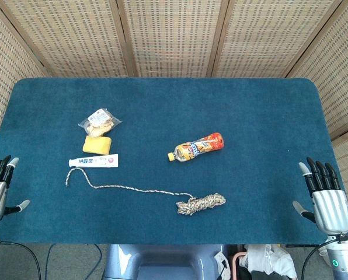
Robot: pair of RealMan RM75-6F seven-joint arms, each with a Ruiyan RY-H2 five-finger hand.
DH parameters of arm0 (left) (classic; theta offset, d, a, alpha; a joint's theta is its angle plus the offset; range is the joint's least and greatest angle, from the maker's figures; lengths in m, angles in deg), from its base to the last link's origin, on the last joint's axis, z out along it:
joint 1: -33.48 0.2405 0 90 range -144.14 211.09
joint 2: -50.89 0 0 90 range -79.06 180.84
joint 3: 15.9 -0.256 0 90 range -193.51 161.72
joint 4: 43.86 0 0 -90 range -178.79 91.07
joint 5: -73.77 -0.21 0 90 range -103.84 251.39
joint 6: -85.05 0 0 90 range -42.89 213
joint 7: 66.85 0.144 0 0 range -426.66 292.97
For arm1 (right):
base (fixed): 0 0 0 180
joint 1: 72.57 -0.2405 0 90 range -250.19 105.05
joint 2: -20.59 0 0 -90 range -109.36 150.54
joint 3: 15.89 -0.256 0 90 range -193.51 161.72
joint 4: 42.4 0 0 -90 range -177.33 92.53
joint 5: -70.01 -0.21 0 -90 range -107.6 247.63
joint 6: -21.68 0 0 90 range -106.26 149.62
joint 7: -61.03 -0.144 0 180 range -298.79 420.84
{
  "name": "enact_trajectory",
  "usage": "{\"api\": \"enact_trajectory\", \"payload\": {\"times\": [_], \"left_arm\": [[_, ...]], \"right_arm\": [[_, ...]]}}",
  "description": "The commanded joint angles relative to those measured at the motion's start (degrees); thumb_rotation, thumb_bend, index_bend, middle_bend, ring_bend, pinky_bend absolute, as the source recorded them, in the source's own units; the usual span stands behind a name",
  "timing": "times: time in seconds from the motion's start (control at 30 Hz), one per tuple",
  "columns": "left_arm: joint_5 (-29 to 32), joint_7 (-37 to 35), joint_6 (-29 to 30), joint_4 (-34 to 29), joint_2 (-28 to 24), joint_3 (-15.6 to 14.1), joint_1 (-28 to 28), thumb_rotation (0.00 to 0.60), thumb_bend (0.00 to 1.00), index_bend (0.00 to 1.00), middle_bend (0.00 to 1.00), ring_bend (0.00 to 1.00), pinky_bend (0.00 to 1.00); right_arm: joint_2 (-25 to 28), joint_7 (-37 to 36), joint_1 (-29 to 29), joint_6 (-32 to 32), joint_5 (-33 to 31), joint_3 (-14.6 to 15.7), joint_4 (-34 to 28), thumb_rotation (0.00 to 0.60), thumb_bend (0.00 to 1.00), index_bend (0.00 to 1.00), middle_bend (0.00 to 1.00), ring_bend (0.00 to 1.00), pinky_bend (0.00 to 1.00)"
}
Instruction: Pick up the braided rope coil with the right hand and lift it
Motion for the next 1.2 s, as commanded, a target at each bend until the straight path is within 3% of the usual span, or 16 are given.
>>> {"api": "enact_trajectory", "payload": {"times": [0.03, 0.23, 0.3, 0.33, 0.53, 0.7, 0.93, 1.2], "left_arm": [[-0.63, -0.30, 0.31, 0.65, 0.21, 0.03, 0.31, 0.600, 0.00, 0.00, 0.00, 0.00, 0.00], [-1.50, -0.80, 0.37, 0.92, 0.19, 0.06, 0.65, 0.600, 0.00, 0.00, 0.00, 0.00, 0.00], [-1.67, -1.24, 0.29, 0.86, 0.05, 0.22, 0.77, 0.600, 0.00, 0.00, 0.00, 0.00, 0.00], [-1.82, -1.39, 0.20, 0.90, 0.04, 0.30, 0.73, 0.600, 0.00, 0.00, 0.00, 0.00, 0.00], [-1.96, -1.40, -0.35, 0.74, 0.03, 0.58, 0.77, 0.600, 0.00, 0.00, 0.00, 0.00, 0.00], [-1.95, -0.87, -0.77, 0.70, 0.20, 0.65, 0.82, 0.600, 0.00, 0.00, 0.00, 0.00, 0.00], [-1.65, -0.26, -1.74, 0.68, 0.37, 0.89, 0.69, 0.600, 0.00, 0.00, 0.00, 0.00, 0.00], [-1.69, 0.19, -2.11, 0.54, 0.47, 1.01, 0.77, 0.600, 0.00, 0.00, 0.00, 0.00, 0.00]], "right_arm": [[-0.04, 0.19, 0.16, 1.08, 0.22, -0.21, 0.19, 0.600, 0.00, 0.00, 0.00, 0.00, 0.00], [-0.34, -0.98, -0.09, 3.52, 1.16, 0.00, 0.54, 0.600, 0.00, 0.00, 0.00, 0.00, 0.00], [0.16, -3.89, -1.25, 7.17, 2.51, 1.16, 0.03, 0.600, 0.00, 0.00, 0.00, 0.00, 0.00], [0.33, -5.13, -3.42, 11.94, 4.58, 2.85, -0.17, 0.600, 0.00, 0.00, 0.00, 0.00, 0.00], [-1.16, -5.88, -9.61, 22.76, 9.24, 4.34, 0.03, 0.600, 0.00, 0.01, 0.02, 0.00, 0.04], [-4.66, -4.15, -12.48, 27.42, 9.69, 3.41, 1.37, 0.600, 0.00, 0.06, 0.10, 0.00, 0.09], [-9.95, -3.44, -16.28, 32.88, 7.97, 0.97, 3.83, 0.600, 0.00, 0.10, 0.12, 0.00, 0.13], [-15.32, -2.74, -18.39, 35.90, 6.23, -0.15, 8.93, 0.600, 0.03, 0.20, 0.22, 0.10, 0.30]]}}
